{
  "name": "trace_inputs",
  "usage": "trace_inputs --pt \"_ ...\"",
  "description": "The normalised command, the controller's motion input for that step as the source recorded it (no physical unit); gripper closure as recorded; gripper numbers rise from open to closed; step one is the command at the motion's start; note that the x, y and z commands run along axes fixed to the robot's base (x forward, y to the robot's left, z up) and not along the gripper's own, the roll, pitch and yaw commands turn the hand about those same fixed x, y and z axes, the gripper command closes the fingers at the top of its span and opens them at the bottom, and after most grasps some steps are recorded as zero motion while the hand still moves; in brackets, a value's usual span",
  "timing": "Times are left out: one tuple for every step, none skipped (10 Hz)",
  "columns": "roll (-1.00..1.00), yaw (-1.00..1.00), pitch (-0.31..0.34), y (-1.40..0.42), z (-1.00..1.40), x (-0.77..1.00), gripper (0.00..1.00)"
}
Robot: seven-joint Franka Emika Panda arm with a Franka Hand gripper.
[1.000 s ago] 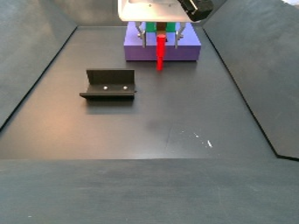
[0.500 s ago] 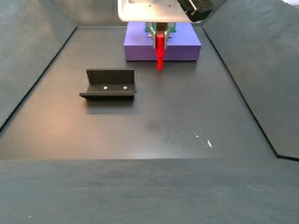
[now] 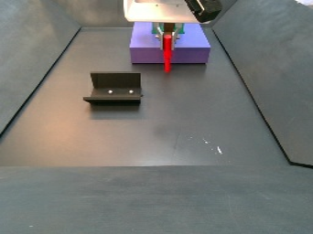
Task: Pick up the red object. Move up. Move to above the board. Insert the red object.
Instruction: Pick up the red object, then move up.
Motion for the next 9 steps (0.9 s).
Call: trace_inputs --pt "0.00 0.00 0.000 0.00 0.00 0.00 1.00" --pt "0.00 0.00 0.000 0.00 0.00 0.00 1.00" --pt "0.00 0.00 0.000 0.00 0.00 0.00 1.00" --pt "0.00 0.00 0.000 0.00 0.00 0.00 1.00" --pt "0.00 0.00 0.000 0.00 0.00 0.00 1.00" --pt "0.00 0.00 0.000 0.00 0.00 0.00 1.00" --pt "0.00 0.00 0.000 0.00 0.00 0.00 1.00" --pt "0.00 0.00 0.000 0.00 0.00 0.00 1.00" --pt "0.00 0.00 0.000 0.00 0.83 0.00 1.00"
